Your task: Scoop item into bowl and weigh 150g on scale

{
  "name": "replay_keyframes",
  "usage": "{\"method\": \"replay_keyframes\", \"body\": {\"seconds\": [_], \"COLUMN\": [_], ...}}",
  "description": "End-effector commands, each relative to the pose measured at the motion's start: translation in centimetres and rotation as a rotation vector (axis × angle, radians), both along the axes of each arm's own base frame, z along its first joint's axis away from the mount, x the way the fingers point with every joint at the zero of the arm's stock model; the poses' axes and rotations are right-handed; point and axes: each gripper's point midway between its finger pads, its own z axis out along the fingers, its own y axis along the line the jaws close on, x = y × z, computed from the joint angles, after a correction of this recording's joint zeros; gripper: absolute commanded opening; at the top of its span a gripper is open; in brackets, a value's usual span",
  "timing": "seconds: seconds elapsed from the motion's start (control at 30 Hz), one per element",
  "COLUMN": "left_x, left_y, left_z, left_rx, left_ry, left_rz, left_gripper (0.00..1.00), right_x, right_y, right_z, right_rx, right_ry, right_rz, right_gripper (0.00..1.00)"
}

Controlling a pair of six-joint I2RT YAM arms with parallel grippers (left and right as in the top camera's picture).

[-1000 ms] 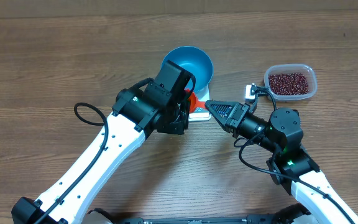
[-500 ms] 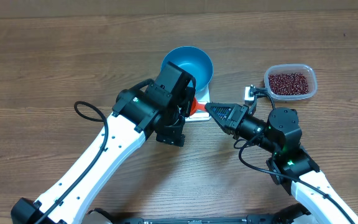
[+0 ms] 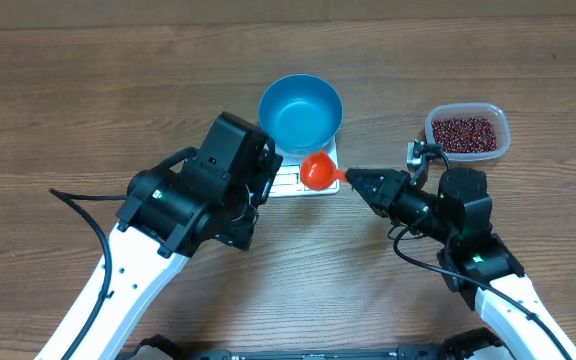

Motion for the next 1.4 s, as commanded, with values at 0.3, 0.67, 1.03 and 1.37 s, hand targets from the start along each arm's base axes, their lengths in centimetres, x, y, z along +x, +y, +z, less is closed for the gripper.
{"method": "replay_keyframes", "body": {"seconds": [0.3, 0.67, 1.03, 1.37], "left_x": [0.0, -0.2, -0.2, -0.2], "left_y": [3.2, 3.4, 3.4, 3.4], "left_z": [-1.1, -1.5, -1.5, -1.5], "left_rx": [0.186, 0.206, 0.205, 0.205], "left_ry": [-0.002, 0.02, 0.02, 0.019], "left_rz": [0.02, 0.019, 0.019, 0.02], "left_gripper": [1.0, 1.0, 1.0, 1.0], "right_x": [-0.1, -1.6, -2.2, -2.3], "right_y": [-3.7, -8.2, -8.6, -8.6], "right_z": [6.4, 9.0, 8.4, 8.3], "right_rx": [-0.266, -0.517, -0.556, -0.558], "right_ry": [-0.155, -0.135, -0.104, -0.1], "right_rz": [-0.086, -0.219, -0.213, -0.211], "right_gripper": [0.04, 0.04, 0.04, 0.04]}}
